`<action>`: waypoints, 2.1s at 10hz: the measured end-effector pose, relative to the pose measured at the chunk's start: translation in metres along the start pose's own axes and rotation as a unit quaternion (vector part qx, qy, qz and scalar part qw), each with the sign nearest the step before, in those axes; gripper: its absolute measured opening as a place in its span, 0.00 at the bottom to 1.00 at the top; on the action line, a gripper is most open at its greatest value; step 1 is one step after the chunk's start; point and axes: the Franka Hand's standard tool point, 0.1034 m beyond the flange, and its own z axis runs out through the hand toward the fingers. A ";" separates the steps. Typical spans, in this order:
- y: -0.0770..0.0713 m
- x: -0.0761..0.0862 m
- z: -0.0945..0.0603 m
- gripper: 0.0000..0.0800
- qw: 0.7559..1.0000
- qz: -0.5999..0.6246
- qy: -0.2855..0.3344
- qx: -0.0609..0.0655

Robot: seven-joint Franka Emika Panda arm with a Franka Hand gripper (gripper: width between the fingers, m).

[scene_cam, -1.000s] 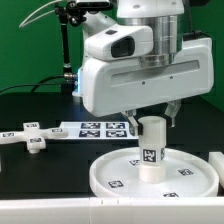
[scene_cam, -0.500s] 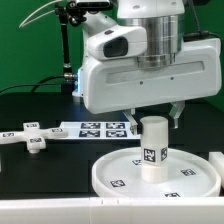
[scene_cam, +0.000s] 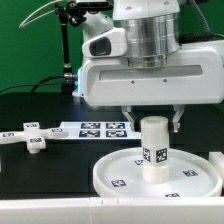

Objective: Assemble round table

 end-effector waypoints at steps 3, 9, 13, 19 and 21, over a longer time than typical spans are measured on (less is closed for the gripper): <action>0.000 -0.001 0.001 0.51 0.988 0.153 -0.004 0.014; -0.002 -0.002 0.002 0.51 0.949 0.314 -0.010 0.021; -0.002 0.000 0.002 0.51 0.858 0.510 -0.035 0.045; -0.003 0.001 0.003 0.75 0.801 0.594 -0.050 0.065; -0.007 -0.001 0.003 0.80 0.833 0.547 -0.052 0.062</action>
Offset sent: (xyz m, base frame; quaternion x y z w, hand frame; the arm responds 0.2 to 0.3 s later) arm 0.0000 0.0000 0.0000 0.0000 0.0000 0.1296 0.9916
